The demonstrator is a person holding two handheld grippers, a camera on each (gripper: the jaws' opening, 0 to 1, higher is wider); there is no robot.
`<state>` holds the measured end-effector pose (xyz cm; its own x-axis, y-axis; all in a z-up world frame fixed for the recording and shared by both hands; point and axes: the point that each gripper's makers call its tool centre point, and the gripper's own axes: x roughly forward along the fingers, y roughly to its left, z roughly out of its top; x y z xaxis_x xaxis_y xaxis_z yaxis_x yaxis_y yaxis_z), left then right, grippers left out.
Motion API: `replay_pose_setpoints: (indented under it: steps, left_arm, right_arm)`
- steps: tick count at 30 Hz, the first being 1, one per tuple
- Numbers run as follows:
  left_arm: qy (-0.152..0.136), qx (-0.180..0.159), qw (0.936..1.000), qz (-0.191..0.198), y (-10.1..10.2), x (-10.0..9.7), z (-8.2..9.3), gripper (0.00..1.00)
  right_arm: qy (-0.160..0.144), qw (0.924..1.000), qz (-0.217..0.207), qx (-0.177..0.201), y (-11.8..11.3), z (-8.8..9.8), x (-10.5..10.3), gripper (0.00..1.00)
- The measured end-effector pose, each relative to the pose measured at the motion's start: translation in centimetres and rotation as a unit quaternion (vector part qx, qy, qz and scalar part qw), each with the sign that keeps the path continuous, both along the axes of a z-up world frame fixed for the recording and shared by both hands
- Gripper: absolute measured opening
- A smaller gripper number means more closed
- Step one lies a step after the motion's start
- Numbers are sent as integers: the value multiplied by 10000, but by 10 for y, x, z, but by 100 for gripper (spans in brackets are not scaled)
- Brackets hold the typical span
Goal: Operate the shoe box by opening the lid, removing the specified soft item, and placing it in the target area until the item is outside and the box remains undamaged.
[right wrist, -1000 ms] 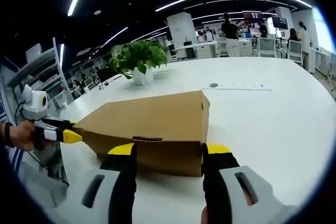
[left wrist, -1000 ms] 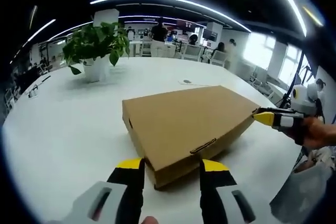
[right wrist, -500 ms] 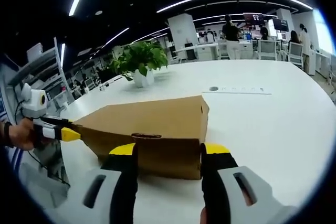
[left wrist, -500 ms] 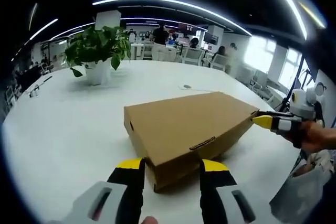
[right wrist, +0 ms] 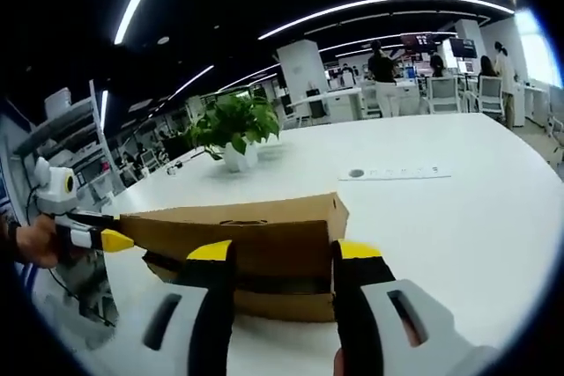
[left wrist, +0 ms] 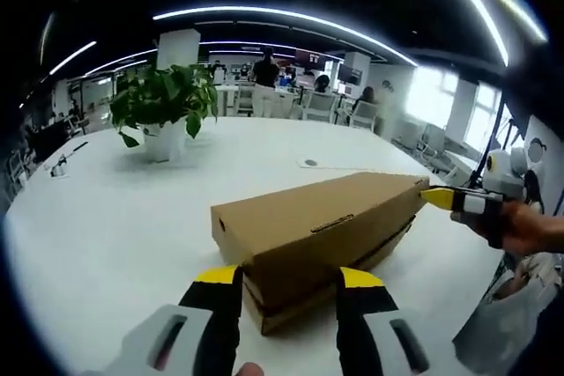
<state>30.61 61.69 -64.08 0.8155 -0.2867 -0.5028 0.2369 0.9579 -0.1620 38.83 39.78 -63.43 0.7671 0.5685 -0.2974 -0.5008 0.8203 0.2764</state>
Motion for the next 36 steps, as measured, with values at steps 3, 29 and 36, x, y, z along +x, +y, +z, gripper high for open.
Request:
replay_pose_setpoints:
  steps: [3,29,36]
  left_arm:
    - [-73,26,10000,-20,0,2,7,42]
    - [-549,708,9954,353,26,35,41,23]
    - [-632,1013,9921,374,30,45,47,22]
  right_arm:
    - [-87,9999,-49,32,1,9,5,41]
    - [-540,9984,-128,74,12,58,46,38]
    - [-607,9981,-129,62,15,65,54,38]
